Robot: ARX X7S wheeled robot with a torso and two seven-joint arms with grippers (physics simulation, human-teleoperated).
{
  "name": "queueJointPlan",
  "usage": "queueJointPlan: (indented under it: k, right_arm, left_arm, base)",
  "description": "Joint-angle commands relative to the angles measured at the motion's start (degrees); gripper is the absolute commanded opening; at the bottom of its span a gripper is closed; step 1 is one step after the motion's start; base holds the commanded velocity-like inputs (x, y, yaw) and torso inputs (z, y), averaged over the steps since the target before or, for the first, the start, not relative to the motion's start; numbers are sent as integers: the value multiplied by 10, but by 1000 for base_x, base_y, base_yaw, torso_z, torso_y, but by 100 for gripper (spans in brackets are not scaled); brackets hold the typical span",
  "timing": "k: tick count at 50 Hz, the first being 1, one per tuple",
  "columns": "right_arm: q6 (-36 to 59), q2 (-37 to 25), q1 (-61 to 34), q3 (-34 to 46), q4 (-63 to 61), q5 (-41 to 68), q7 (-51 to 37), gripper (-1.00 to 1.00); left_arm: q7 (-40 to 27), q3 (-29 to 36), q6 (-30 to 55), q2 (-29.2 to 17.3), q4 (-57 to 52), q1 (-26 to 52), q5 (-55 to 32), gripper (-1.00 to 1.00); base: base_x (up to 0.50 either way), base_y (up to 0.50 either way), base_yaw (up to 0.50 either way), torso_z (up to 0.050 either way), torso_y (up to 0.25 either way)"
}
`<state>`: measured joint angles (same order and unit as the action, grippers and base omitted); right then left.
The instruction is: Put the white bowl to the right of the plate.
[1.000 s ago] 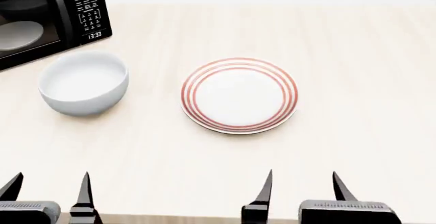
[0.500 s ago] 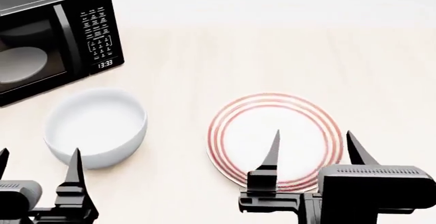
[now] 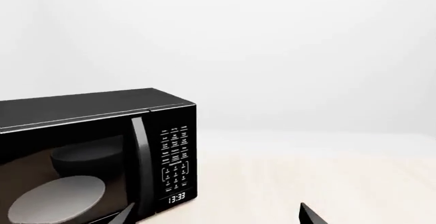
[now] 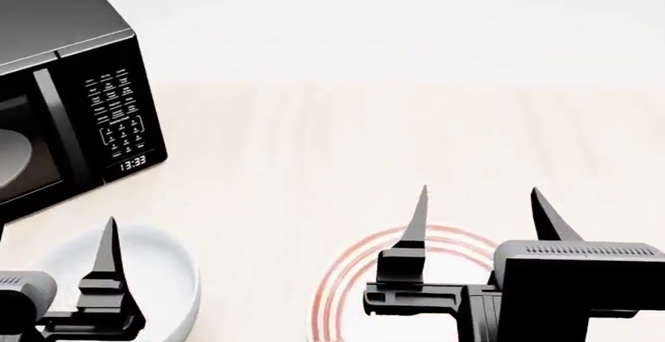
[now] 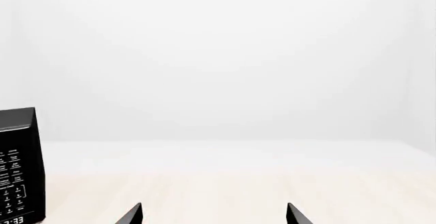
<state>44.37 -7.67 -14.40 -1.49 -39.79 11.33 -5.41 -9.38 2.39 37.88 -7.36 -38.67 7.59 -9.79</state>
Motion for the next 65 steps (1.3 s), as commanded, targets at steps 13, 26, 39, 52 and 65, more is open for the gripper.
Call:
queueJointPlan:
  k: [13, 26, 39, 52, 65]
  right_arm:
    - [-2, -11, -4, 11, -1, -6, -24, 100]
    - [182, -6, -40, 38, -110, -27, -117, 100]
    - [330, 2, -134, 117, -149, 22, -79, 100]
    - [456, 74, -261, 96, -79, 236, -224, 100]
    - [415, 72, -382, 93, 151, 616, -591, 100]
  left_arm:
    - [-10, 3, -9, -12, 4, -1, -12, 100]
    - [-20, -37, -44, -27, 27, -23, -17, 100]
    - [-55, -85, -117, -45, 29, -115, 16, 100]
    - [-57, -123, -163, -47, 69, -131, -1, 100]
    - [-77, -149, -172, -53, 70, -141, 4, 100]
  base:
    - [500, -91, 0, 0, 1]
    - [32, 0, 0, 0, 0]
    - [0, 0, 0, 0, 0]
    - [0, 0, 0, 0, 0]
    - [0, 0, 0, 0, 0]
